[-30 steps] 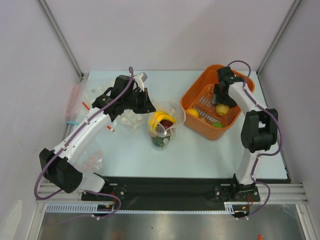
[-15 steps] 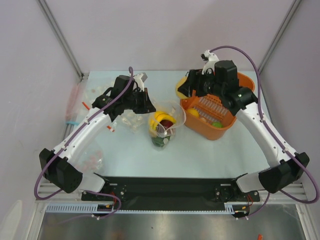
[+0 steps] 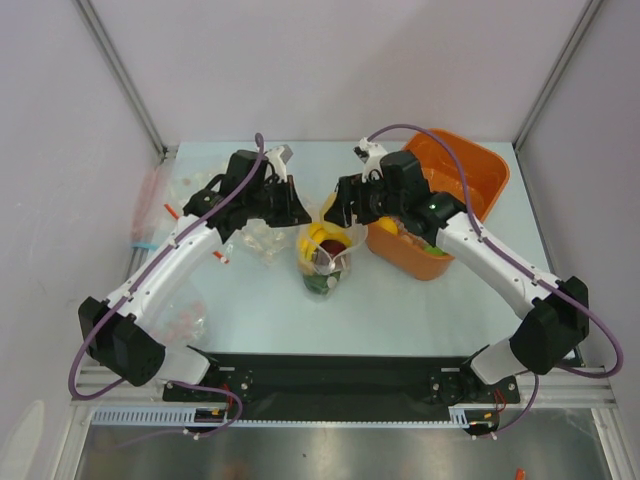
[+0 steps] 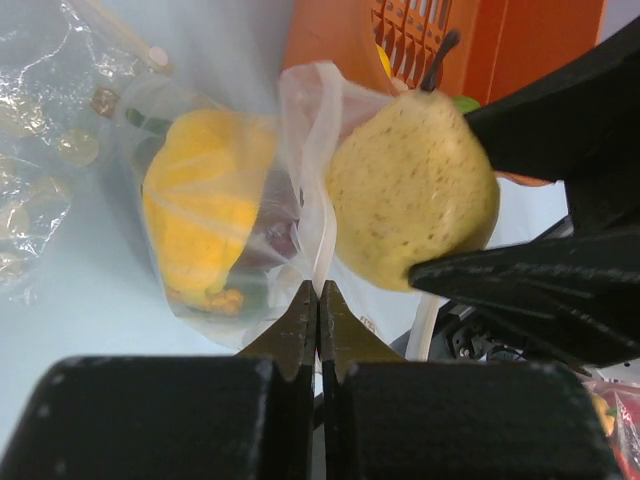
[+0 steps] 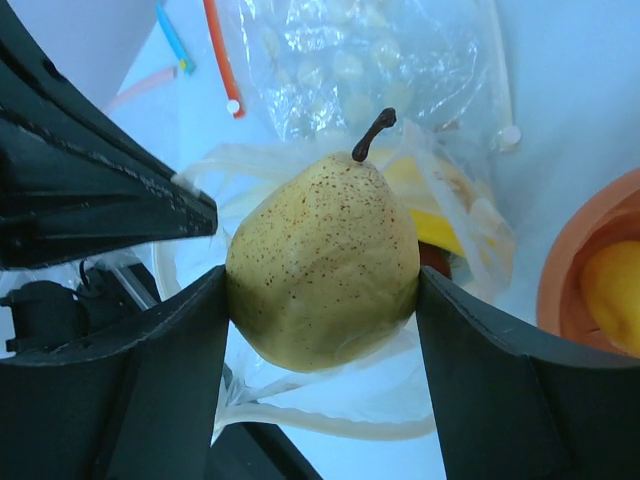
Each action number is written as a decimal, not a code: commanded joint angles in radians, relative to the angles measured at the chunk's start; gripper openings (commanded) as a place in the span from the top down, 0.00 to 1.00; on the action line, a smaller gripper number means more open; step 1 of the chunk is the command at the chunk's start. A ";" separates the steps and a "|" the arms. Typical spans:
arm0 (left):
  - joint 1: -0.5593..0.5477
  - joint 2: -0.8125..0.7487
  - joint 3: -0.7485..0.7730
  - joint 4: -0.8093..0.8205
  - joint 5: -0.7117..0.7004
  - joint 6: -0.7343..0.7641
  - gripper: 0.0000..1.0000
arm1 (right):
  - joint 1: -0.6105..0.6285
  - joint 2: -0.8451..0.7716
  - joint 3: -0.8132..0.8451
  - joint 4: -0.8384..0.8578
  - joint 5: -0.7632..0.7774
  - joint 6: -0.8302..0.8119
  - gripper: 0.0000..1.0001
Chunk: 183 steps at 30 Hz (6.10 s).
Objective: Place the food in the zip-top bag and seal the zipper
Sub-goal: Place the fake fruit in the zipper food storage bag, then adjust the bin at the center of the board, then zip the zipper food storage bag at the center of the board.
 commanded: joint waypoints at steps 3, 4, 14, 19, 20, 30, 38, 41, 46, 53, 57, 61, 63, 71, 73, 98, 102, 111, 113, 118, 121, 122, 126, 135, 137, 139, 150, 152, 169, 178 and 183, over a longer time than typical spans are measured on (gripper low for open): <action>0.030 -0.031 0.006 0.013 0.009 -0.033 1.00 | 0.046 -0.027 -0.032 0.052 0.060 0.008 0.07; 0.038 -0.032 0.006 0.010 0.006 -0.031 1.00 | 0.046 -0.038 -0.035 0.046 0.081 0.013 0.02; 0.050 -0.035 0.000 0.003 -0.024 -0.019 1.00 | -0.037 -0.130 0.088 -0.265 0.344 0.083 0.05; 0.050 -0.043 0.004 -0.008 -0.045 -0.002 1.00 | -0.145 -0.164 0.145 -0.491 0.615 0.198 0.00; 0.052 -0.043 0.004 -0.008 -0.045 -0.002 1.00 | -0.164 -0.168 0.139 -0.538 0.632 0.215 0.00; 0.050 -0.048 0.003 -0.010 -0.037 0.000 1.00 | -0.440 -0.205 0.004 -0.611 0.620 0.262 0.00; 0.050 -0.066 -0.005 -0.016 -0.042 0.001 1.00 | -0.594 -0.168 -0.105 -0.530 0.557 0.226 0.01; 0.050 -0.071 -0.014 -0.014 -0.040 0.001 1.00 | -0.609 -0.142 -0.130 -0.484 0.520 0.218 0.03; 0.050 -0.071 -0.016 -0.008 -0.034 -0.002 1.00 | -0.609 -0.078 -0.125 -0.441 0.494 0.218 0.13; 0.050 -0.063 -0.006 -0.007 -0.034 0.001 1.00 | -0.609 -0.081 -0.145 -0.433 0.486 0.160 0.68; 0.050 -0.060 0.000 -0.008 -0.039 0.001 1.00 | -0.652 -0.190 -0.223 -0.421 0.468 0.076 1.00; 0.052 -0.057 0.009 -0.016 -0.042 0.006 1.00 | -0.681 -0.375 -0.312 -0.425 0.445 -0.004 1.00; 0.050 -0.055 0.014 -0.019 -0.045 0.004 1.00 | -0.675 -0.487 -0.343 -0.440 0.460 -0.015 1.00; 0.050 -0.060 0.007 -0.019 -0.040 -0.007 1.00 | -0.673 -0.762 -0.328 -0.275 0.393 -0.139 1.00; 0.050 -0.060 0.004 -0.017 -0.037 -0.008 1.00 | -0.673 -0.802 -0.326 -0.229 0.365 -0.185 1.00; 0.050 -0.078 -0.002 -0.010 -0.040 -0.014 1.00 | -0.706 -0.564 -0.193 -0.391 0.241 -0.107 1.00; 0.050 -0.080 0.000 -0.013 -0.045 -0.010 1.00 | -0.742 -0.500 -0.208 -0.384 0.222 -0.067 1.00; 0.050 -0.097 -0.028 -0.004 -0.051 -0.010 1.00 | -0.756 -0.263 -0.181 -0.298 0.311 0.039 0.94; 0.050 -0.095 -0.028 -0.004 -0.050 -0.010 1.00 | -0.758 -0.201 -0.106 -0.316 0.317 0.063 0.95; 0.050 -0.094 -0.013 -0.007 -0.054 -0.004 1.00 | -0.759 -0.077 0.019 -0.407 0.382 0.068 0.46; 0.050 -0.091 0.001 -0.011 -0.060 0.003 1.00 | -0.759 -0.092 0.054 -0.434 0.409 0.074 0.37; 0.050 -0.088 0.006 -0.014 -0.060 0.003 1.00 | -0.758 -0.099 0.062 -0.434 0.414 0.073 0.36; 0.050 -0.091 0.004 -0.016 -0.065 0.004 1.00 | -0.701 -0.122 0.142 -0.485 0.461 0.053 0.33; 0.050 -0.092 0.003 -0.017 -0.077 0.006 1.00 | -0.326 -0.032 0.330 -0.574 0.370 0.060 0.34; 0.050 -0.091 0.006 -0.017 -0.077 0.009 1.00 | -0.272 -0.015 0.337 -0.563 0.322 0.121 0.34; 0.050 -0.088 0.009 -0.016 -0.076 0.010 1.00 | -0.197 0.008 0.337 -0.559 0.297 0.155 0.35; 0.050 -0.088 0.012 -0.019 -0.071 0.024 1.00 | 0.001 0.105 0.275 -0.434 0.184 0.251 0.41; 0.050 -0.089 0.009 -0.022 -0.076 0.026 1.00 | 0.015 0.123 0.274 -0.433 0.184 0.251 0.42; 0.052 -0.068 0.066 -0.048 -0.053 0.033 1.00 | 0.049 0.105 0.246 -0.389 0.239 0.232 1.00; -0.016 0.017 0.124 -0.030 0.022 0.021 1.00 | 0.052 0.099 0.274 -0.358 0.259 0.327 1.00; -0.059 0.076 0.142 -0.045 0.033 0.044 1.00 | 0.057 0.037 0.246 -0.284 0.326 0.366 1.00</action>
